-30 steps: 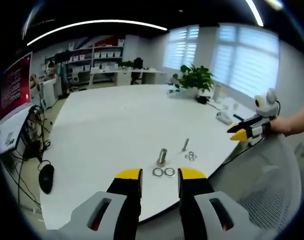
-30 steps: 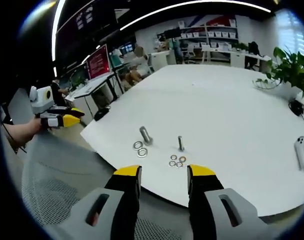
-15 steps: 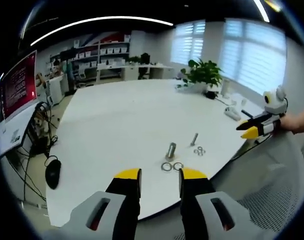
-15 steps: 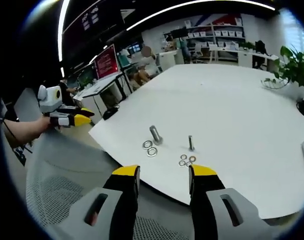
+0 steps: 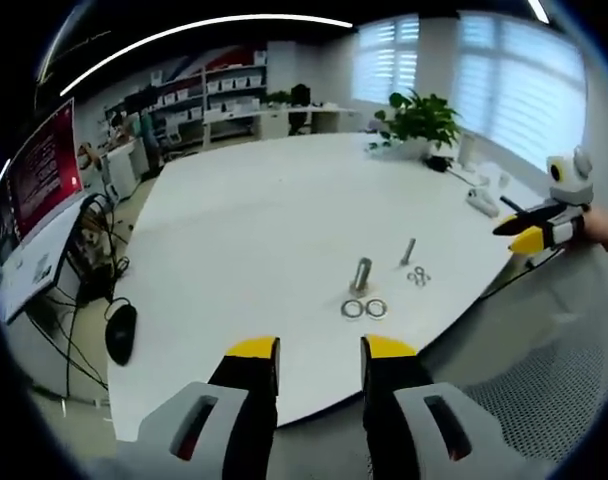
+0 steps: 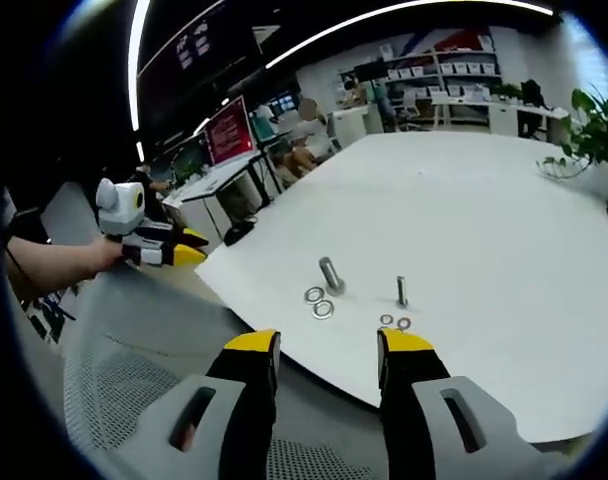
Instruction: Place the washer onto the threaded stud by aligning its center hole with the stud, sliding it down to the base, and recovering from edge contact or off-axis alignment until the washer reaches the visible bottom stop.
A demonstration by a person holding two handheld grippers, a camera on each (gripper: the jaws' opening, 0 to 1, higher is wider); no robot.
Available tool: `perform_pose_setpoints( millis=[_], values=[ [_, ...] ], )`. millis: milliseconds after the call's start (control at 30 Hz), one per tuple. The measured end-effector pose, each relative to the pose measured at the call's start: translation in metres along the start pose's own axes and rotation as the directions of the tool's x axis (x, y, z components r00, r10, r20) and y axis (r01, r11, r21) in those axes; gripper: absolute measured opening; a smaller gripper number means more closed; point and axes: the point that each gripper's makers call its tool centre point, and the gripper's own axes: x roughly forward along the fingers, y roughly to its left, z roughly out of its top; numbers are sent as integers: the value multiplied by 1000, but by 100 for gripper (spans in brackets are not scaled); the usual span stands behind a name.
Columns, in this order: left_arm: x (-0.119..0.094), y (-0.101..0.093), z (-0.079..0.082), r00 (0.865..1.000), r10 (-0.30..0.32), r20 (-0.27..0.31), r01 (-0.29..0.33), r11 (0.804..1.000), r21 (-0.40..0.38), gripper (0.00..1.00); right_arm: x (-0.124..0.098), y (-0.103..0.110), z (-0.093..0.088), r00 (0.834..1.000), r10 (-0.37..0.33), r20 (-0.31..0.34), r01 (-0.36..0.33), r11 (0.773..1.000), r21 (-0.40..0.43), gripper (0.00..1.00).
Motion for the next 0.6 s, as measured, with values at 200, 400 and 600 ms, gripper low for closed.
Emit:
perform_pose_setpoints(
  millis=[200,400,600],
  values=[
    [0,-1,-2,1000,-4,-10,4,1000,-9,30,0,0,-1,1000,-4,-5,4,1000,-4,41],
    [-1,-6,3,1000,-28,5,28,1000,-6,30,-3,-6,3,999,-27,18,27,999,20,41],
    [1,-16,-1,997,-69,-33,70,997,18,31,-5,-11,4,998,-52,32,51,998,35,41]
  ],
)
